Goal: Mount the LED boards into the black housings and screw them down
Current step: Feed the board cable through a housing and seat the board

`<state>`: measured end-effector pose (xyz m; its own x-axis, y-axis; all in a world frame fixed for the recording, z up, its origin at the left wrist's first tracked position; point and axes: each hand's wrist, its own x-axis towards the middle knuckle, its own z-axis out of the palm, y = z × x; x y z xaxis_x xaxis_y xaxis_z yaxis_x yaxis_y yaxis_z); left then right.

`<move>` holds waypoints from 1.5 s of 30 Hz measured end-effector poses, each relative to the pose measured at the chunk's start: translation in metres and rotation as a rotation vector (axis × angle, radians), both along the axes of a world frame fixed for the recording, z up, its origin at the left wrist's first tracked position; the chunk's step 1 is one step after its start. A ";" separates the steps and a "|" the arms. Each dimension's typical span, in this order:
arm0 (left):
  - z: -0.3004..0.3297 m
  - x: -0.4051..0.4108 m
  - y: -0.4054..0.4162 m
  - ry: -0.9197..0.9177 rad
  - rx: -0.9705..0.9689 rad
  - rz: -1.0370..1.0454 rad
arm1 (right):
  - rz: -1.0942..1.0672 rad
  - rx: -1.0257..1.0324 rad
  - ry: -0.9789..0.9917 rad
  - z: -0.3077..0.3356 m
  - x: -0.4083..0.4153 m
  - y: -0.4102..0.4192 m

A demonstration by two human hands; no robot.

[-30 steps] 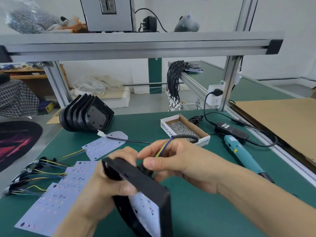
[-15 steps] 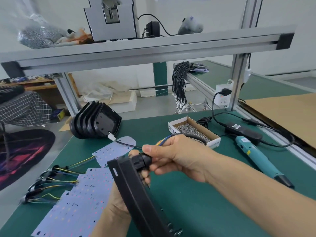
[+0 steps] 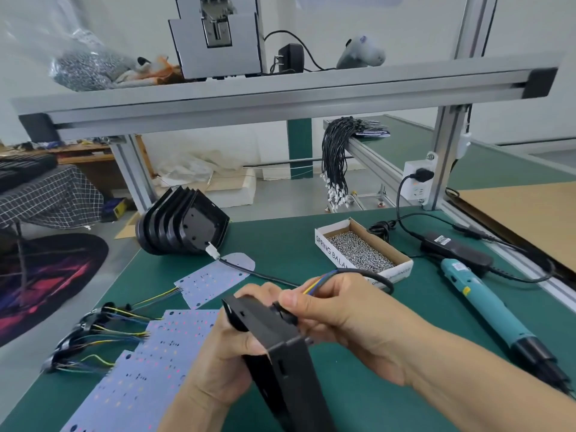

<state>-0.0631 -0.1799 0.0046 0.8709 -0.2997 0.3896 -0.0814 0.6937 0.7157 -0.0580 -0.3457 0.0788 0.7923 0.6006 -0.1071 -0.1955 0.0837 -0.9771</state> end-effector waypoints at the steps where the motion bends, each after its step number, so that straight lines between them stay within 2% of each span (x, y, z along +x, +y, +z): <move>1: 0.004 -0.002 0.002 -0.022 0.017 -0.005 | 0.009 0.009 -0.019 -0.001 -0.001 -0.001; 5: 0.009 -0.010 0.004 0.052 0.321 0.217 | 0.028 0.059 0.022 -0.004 -0.002 -0.006; 8: 0.014 -0.014 -0.001 0.051 0.351 0.227 | 0.051 0.078 0.096 -0.005 -0.002 -0.008; 13: 0.023 -0.013 -0.006 0.137 0.437 0.315 | -0.271 0.035 0.125 -0.020 -0.005 -0.010; 17: 0.028 -0.013 -0.006 0.194 0.466 0.387 | -0.258 0.139 0.103 -0.025 -0.010 -0.019; 20: 0.030 -0.014 -0.009 0.211 0.449 0.383 | -0.254 0.124 -0.017 -0.026 -0.012 -0.019; 25: 0.035 -0.010 -0.010 0.264 0.510 0.356 | -0.200 0.023 -0.035 -0.023 0.004 -0.024; 29: 0.035 -0.008 -0.012 0.308 0.509 0.285 | -0.267 -0.004 0.098 -0.031 0.020 -0.018; 35: 0.038 -0.009 -0.016 0.282 0.566 0.250 | -0.273 0.096 0.294 -0.047 0.034 -0.006; 39: 0.038 -0.002 -0.014 0.474 0.579 0.342 | -0.190 0.014 0.312 -0.053 0.044 -0.016; 42: 0.027 0.007 -0.008 0.632 0.582 0.449 | -0.045 0.097 0.279 -0.060 0.038 -0.030; 45: 0.017 0.012 -0.020 0.728 0.583 0.472 | -0.133 -0.014 0.147 -0.073 0.038 -0.031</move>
<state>-0.0510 -0.1995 0.0214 0.9145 0.1592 -0.3720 0.3308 0.2354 0.9139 -0.0202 -0.3762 0.0058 0.8396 0.4896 -0.2351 -0.3243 0.1046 -0.9402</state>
